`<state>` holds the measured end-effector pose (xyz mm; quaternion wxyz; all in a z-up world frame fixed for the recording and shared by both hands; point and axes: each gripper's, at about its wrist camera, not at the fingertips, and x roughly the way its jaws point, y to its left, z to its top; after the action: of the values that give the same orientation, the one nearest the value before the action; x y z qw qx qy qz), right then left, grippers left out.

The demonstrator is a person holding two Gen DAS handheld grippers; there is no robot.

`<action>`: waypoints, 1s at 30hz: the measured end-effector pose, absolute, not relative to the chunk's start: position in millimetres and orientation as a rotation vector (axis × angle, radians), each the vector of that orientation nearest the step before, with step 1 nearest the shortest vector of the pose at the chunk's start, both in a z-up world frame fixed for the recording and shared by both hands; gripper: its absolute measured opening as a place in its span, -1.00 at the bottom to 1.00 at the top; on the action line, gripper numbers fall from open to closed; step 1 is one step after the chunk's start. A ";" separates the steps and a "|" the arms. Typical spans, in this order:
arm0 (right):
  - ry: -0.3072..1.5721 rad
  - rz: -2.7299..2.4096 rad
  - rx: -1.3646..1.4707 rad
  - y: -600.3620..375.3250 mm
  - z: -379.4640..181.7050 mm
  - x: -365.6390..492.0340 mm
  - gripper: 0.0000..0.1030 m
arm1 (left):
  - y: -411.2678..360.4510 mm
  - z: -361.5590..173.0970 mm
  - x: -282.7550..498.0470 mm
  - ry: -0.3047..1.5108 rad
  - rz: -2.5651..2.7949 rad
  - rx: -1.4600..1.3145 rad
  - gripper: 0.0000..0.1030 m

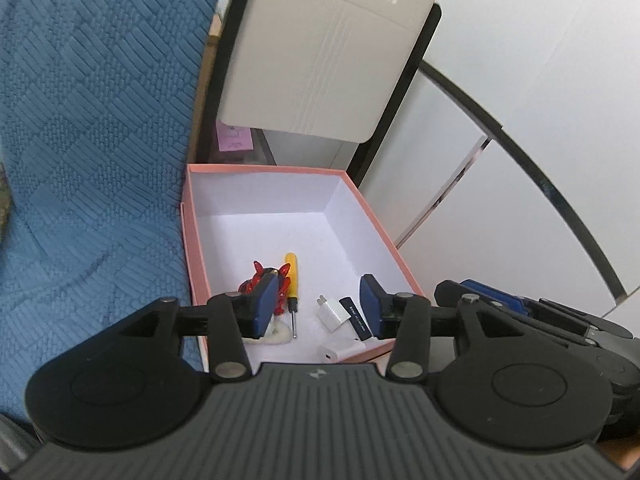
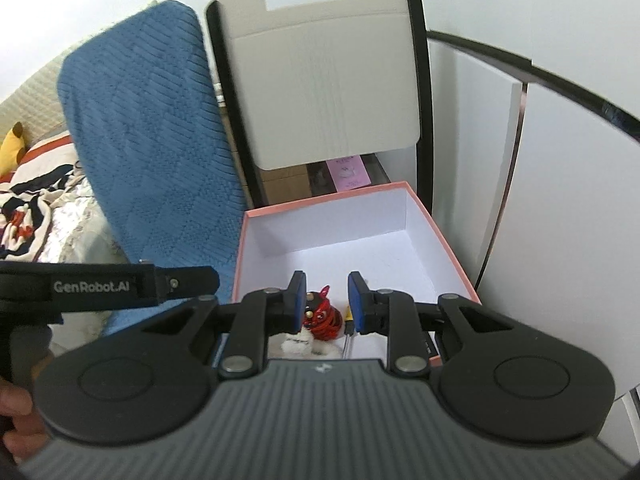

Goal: Organize rigid objects

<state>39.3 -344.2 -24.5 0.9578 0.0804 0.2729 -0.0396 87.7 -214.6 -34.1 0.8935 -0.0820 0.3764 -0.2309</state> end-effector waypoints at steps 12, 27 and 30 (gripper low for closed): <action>0.539 -0.092 0.159 -309.6 -18.1 -3.8 -0.48 | -166.5 -11.8 37.7 0.705 -0.470 -0.162 0.31; 0.548 -0.109 0.136 -285.7 -15.7 -28.9 0.19 | -127.4 -9.3 6.1 0.682 -0.441 -0.162 0.83; 0.539 -0.113 0.116 -281.1 -17.2 -28.9 0.78 | -124.9 -8.6 4.7 0.679 -0.430 -0.154 0.93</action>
<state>-28.9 -281.1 -17.2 0.9606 0.0572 0.2661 -0.0559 4.7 -124.9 -8.6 0.9174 -0.0750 0.3303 -0.2090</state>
